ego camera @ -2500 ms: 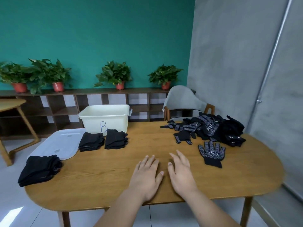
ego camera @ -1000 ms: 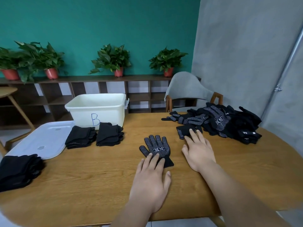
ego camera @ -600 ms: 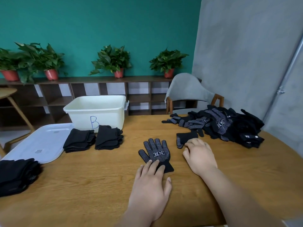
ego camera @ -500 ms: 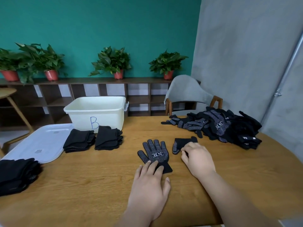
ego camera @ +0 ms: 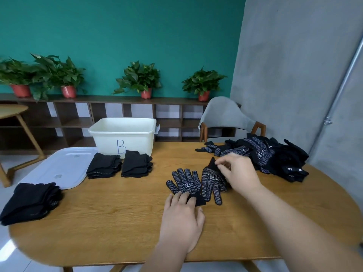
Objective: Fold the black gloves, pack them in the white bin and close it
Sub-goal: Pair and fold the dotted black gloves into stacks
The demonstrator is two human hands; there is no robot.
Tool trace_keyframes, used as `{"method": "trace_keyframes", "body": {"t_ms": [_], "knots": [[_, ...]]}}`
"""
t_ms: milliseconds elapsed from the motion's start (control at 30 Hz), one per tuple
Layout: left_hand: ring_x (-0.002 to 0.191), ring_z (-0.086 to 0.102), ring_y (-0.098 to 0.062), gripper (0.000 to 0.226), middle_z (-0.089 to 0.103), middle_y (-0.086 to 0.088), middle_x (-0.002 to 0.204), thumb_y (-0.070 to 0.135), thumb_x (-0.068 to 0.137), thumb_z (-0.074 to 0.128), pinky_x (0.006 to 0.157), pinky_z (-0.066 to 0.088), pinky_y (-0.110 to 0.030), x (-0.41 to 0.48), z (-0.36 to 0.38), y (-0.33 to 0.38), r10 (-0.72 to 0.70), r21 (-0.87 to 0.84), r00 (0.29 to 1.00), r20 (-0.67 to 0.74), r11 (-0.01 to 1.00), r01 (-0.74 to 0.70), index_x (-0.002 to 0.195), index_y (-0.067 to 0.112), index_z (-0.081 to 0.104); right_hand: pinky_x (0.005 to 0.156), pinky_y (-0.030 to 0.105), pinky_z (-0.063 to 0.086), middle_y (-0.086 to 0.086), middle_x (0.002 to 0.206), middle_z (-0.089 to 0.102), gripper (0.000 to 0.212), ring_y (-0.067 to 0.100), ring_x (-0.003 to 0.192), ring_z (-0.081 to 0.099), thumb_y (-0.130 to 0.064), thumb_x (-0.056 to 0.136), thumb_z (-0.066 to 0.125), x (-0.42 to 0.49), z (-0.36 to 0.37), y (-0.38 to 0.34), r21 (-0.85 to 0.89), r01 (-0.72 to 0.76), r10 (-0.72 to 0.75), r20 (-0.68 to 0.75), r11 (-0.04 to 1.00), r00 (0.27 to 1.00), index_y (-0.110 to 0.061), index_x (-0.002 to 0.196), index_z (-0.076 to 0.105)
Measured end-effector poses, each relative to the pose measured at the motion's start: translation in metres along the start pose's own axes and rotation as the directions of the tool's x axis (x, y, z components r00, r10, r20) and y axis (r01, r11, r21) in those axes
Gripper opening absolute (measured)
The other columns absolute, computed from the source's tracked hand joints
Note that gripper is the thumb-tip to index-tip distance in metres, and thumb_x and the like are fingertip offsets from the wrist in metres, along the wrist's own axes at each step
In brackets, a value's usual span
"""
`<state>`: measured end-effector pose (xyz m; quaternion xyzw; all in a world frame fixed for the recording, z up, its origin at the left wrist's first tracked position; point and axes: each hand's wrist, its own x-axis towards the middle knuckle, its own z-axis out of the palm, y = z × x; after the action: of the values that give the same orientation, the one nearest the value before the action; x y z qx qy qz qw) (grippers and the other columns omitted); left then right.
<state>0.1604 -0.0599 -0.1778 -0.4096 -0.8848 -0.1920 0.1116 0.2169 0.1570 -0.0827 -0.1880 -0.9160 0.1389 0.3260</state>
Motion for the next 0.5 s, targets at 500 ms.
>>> {"method": "trace_keyframes", "body": {"t_ms": [500], "knots": [[0.135, 0.048, -0.021, 0.057, 0.06, 0.007, 0.135, 0.052, 0.104, 0.024, 0.126, 0.025, -0.044, 0.0, -0.003, -0.001, -0.027, 0.041, 0.999, -0.022, 0.999, 0.028, 0.13, 0.026, 0.068, 0.092, 0.039, 0.053, 0.008, 0.126, 0.063, 0.027, 0.033, 0.11, 0.063, -0.026, 0.096, 0.068, -0.058, 0.013, 0.07, -0.221, -0.477, 0.481, -0.041, 0.851, 0.876, -0.025, 0.123, 0.071]]}}
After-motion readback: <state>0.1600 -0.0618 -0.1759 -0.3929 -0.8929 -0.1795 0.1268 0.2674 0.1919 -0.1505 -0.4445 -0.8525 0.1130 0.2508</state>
